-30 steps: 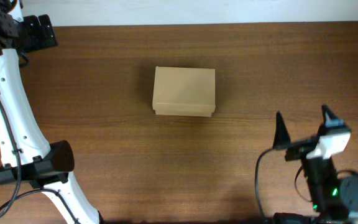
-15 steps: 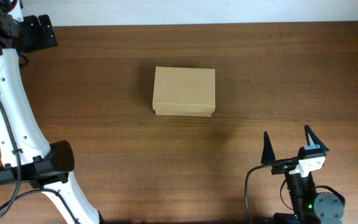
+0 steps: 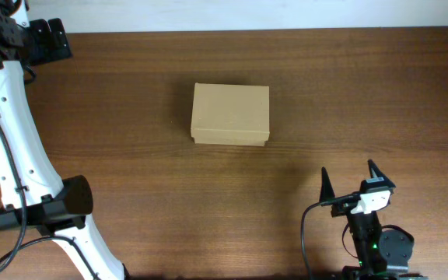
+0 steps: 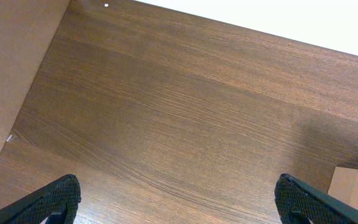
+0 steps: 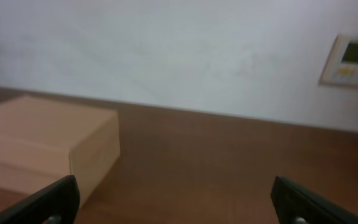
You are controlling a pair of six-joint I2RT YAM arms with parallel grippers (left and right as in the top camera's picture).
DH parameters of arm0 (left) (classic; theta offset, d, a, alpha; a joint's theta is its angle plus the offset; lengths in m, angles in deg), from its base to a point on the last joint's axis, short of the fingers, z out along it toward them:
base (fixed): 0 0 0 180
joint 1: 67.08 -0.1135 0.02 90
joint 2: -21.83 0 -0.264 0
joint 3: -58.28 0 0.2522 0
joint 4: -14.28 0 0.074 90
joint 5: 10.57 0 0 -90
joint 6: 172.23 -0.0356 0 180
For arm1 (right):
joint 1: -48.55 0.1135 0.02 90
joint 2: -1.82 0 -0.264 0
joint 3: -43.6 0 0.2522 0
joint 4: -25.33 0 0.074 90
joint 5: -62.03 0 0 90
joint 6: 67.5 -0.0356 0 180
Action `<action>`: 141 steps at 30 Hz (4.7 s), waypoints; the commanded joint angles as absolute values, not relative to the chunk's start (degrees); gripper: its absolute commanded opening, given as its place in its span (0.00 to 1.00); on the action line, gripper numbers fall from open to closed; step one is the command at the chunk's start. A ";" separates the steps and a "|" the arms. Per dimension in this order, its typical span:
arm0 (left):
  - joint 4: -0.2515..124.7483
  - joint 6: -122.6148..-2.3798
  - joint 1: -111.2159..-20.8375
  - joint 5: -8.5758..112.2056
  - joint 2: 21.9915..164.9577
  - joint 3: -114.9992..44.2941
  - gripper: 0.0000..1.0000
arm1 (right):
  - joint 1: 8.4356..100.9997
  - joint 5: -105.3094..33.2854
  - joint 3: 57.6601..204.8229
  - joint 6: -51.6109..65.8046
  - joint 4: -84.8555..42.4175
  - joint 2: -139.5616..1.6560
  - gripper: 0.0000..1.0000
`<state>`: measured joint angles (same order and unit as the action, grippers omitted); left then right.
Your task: Pack container
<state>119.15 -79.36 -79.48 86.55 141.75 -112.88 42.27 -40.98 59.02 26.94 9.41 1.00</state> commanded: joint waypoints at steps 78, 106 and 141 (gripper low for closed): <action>35.07 -79.21 -72.09 78.33 26.49 42.02 1.00 | 42.53 -41.29 57.66 26.53 8.41 1.68 0.99; 37.06 -79.21 -71.24 79.20 22.12 42.02 1.00 | 42.53 -41.29 57.66 26.53 8.41 1.68 0.99; 37.06 -79.21 -71.24 79.20 22.12 42.02 1.00 | 42.53 -41.29 57.66 26.53 8.41 1.68 0.99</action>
